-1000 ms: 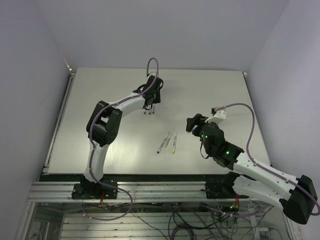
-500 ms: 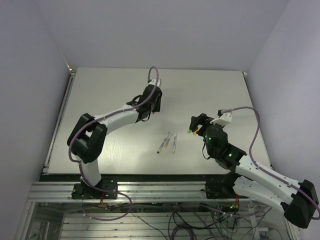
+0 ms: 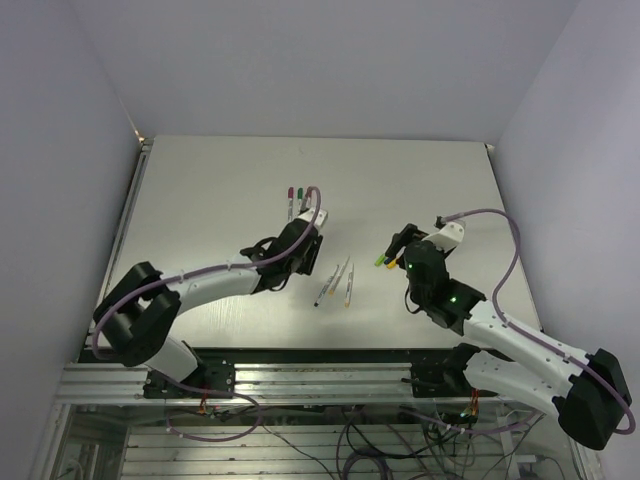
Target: Insert the pens into the pen caps
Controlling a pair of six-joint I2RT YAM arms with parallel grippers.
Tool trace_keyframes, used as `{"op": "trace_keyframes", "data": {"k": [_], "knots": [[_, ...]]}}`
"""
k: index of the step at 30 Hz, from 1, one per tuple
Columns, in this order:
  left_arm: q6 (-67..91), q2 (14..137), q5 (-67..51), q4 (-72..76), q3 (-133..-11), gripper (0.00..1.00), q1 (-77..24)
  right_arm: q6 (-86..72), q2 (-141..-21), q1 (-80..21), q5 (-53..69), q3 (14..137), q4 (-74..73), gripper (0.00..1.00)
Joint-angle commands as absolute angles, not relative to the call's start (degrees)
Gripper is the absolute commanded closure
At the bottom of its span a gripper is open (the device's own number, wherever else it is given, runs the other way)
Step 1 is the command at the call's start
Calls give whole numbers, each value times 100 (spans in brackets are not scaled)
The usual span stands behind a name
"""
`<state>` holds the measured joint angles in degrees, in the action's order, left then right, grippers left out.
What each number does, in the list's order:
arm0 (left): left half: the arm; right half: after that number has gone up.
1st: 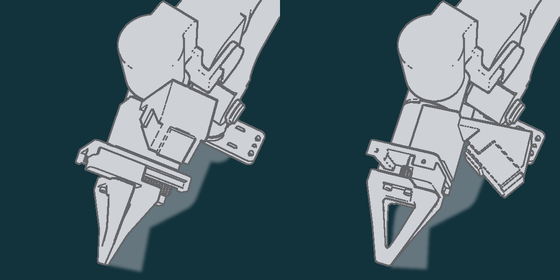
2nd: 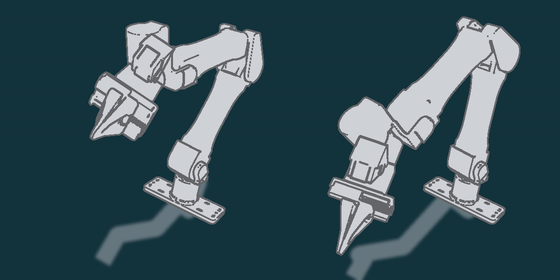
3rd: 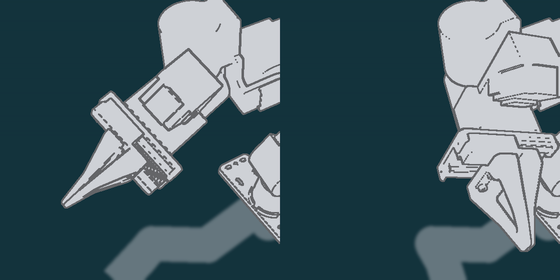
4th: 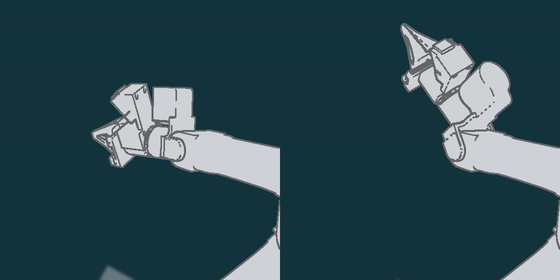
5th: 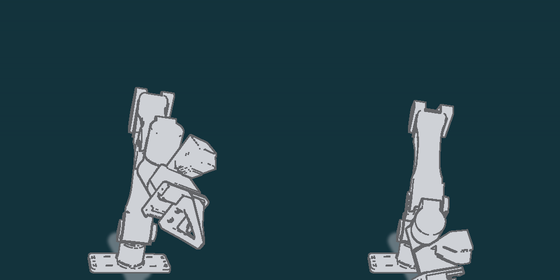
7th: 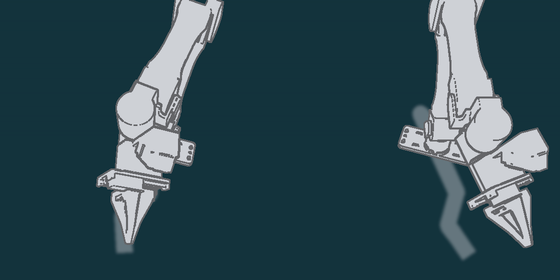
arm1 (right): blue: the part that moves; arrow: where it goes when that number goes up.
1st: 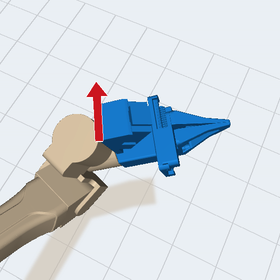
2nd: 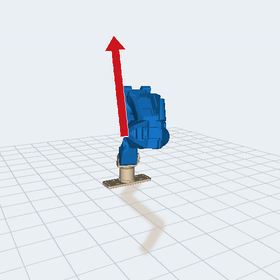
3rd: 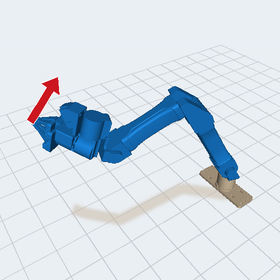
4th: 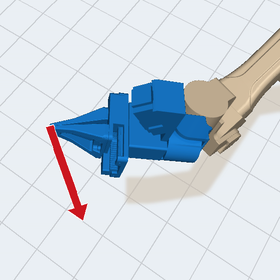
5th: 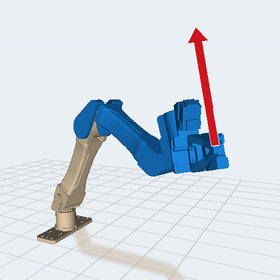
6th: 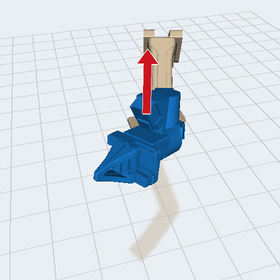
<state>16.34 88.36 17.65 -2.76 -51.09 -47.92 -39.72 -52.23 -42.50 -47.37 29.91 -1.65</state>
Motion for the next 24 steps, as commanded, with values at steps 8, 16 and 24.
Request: {"op": "trace_keyframes", "data": {"k": [8, 16, 24], "knots": [[1811, 8067, 1046, 183, -4276, 38, -5271, -4546, -4904, -4071, -4773, 2700, -377, 33], [1729, 8503, 877, 425, -4636, 37, -5605, -4834, -4892, -4070, -4641, 2623, -606, 35], [1603, 9136, 833, 562, -5126, 39, -5894, -4927, -4703, -4068, -4697, 2567, -773, 36]]}}
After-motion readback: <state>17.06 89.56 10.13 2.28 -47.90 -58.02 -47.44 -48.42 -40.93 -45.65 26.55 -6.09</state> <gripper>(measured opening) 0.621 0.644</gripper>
